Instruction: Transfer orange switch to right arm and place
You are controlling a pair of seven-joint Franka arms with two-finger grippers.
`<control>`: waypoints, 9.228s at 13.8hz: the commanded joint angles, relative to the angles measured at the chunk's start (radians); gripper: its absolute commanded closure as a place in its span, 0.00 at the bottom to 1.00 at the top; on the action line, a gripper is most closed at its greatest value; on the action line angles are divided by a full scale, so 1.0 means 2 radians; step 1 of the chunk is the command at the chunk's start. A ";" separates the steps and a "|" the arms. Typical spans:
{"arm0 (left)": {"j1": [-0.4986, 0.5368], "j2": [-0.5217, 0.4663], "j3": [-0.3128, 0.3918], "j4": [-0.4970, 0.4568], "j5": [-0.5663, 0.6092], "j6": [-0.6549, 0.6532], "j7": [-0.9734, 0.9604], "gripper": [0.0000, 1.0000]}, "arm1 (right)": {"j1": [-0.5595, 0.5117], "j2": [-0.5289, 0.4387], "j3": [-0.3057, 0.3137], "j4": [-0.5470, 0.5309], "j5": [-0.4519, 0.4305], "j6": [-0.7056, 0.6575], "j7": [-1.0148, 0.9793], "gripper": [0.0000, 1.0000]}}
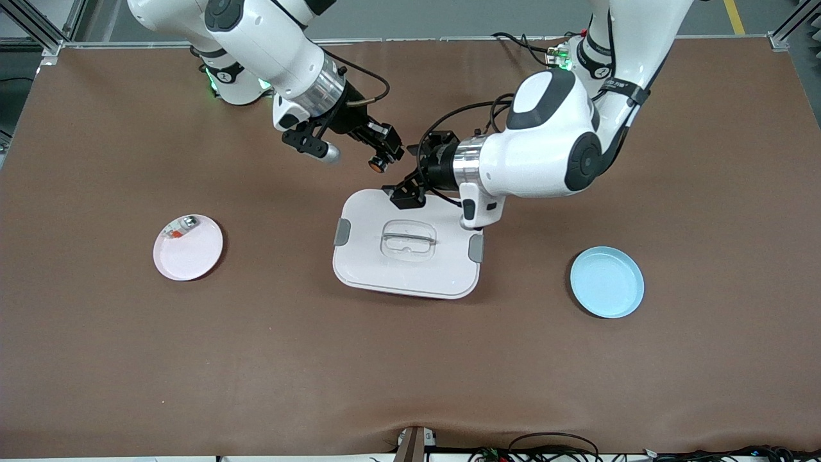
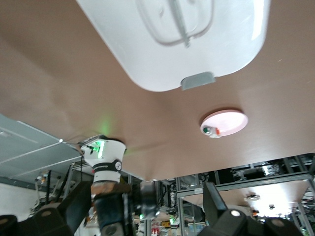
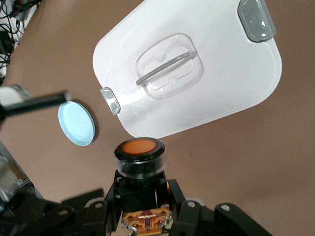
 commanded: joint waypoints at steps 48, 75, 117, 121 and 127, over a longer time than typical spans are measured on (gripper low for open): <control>0.129 -0.313 0.163 -0.169 0.319 -0.185 0.695 0.00 | -0.417 0.117 -0.006 -0.217 -0.381 0.229 -1.149 1.00; 0.135 -0.296 0.159 -0.161 0.355 -0.175 0.690 0.00 | -0.424 0.168 -0.006 -0.228 -0.376 0.261 -1.148 0.00; 0.135 -0.297 0.158 -0.162 0.351 -0.179 0.694 0.00 | -0.370 -0.029 -0.001 0.092 -0.228 -0.246 -0.531 0.00; 0.135 -0.298 0.158 -0.161 0.349 -0.179 0.694 0.00 | -0.369 -0.031 -0.002 0.113 -0.229 -0.283 -0.531 0.00; 0.135 -0.300 0.158 -0.162 0.348 -0.179 0.695 0.00 | -0.370 -0.088 -0.002 0.081 -0.230 -0.296 -0.514 0.00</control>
